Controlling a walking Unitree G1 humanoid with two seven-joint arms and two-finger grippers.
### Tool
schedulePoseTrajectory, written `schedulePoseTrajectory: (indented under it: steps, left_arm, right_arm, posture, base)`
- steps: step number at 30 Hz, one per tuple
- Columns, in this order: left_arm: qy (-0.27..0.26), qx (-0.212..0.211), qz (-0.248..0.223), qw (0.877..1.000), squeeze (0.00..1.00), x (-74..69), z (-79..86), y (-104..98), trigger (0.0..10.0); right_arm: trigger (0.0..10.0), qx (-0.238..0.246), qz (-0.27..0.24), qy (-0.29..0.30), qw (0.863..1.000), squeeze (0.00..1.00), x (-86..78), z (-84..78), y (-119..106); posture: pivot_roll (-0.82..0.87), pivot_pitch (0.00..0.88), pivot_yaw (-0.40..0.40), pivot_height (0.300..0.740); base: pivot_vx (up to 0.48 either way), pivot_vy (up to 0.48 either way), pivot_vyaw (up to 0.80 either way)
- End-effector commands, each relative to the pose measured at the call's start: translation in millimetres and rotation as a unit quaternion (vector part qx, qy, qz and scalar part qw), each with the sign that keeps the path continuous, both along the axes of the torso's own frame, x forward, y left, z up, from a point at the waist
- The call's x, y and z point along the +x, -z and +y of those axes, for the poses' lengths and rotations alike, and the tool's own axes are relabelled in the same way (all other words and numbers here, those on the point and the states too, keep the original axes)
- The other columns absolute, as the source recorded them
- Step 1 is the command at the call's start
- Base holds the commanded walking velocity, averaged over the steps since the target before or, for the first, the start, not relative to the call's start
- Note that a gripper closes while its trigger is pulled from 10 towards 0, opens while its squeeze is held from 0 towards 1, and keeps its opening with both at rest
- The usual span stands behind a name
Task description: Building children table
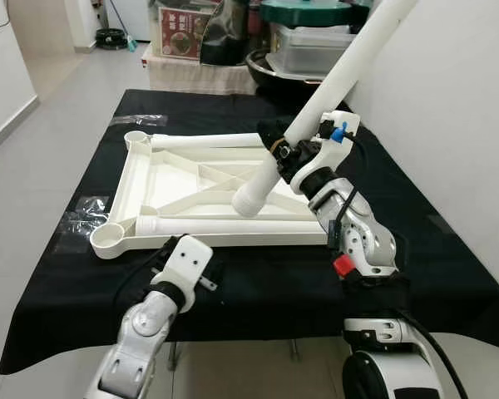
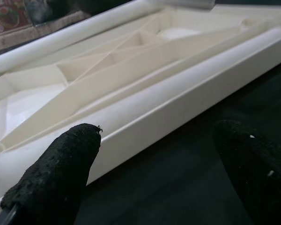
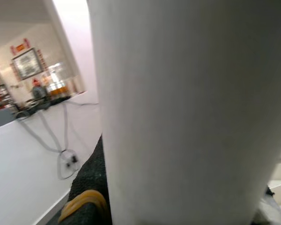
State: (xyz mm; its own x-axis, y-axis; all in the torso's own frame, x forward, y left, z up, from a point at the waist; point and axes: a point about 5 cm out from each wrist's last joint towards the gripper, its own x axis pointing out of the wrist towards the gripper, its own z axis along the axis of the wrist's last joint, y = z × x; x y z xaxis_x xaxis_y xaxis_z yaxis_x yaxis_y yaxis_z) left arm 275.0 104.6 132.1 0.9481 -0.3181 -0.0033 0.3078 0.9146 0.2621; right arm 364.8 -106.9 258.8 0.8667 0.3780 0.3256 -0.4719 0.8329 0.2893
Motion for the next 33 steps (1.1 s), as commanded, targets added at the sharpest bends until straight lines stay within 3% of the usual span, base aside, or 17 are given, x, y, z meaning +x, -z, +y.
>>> schedulePoseTrajectory:
  steps: [1,10,16,33]
  left_arm:
    - [0.003,-0.007,-0.006,1.000,0.00,-7.0,-5.7,-1,10.0]
    - [0.007,-0.019,-0.005,1.000,0.00,-15.4,-15.6,-4,10.0]
    - [0.008,-0.034,0.001,0.999,0.00,-18.4,-19.3,-4,10.0]
    - [0.001,-0.023,0.008,1.000,0.00,-17.4,-16.6,1,10.0]
  right_arm:
    - [10.0,-0.013,-0.011,0.031,0.999,0.00,-1.3,-7.6,3]
    - [10.0,-0.033,-0.017,0.053,0.998,0.00,-7.4,-10.2,15]
    - [10.0,-0.016,-0.014,0.055,0.998,0.00,-8.0,-9.3,18]
    - [10.0,-0.029,-0.023,0.064,0.997,0.00,-6.6,-8.8,18]
  posture:
    - [0.05,0.000,-0.086,0.740]
    - [0.06,0.000,-0.086,0.740]
    - [0.05,0.000,-0.083,0.740]
    - [0.05,0.000,-0.083,0.740]
  base:
    - [0.000,0.000,0.00]
    - [0.000,0.000,0.62]
    - [0.000,0.000,0.27]
    - [0.033,-0.413,0.00]
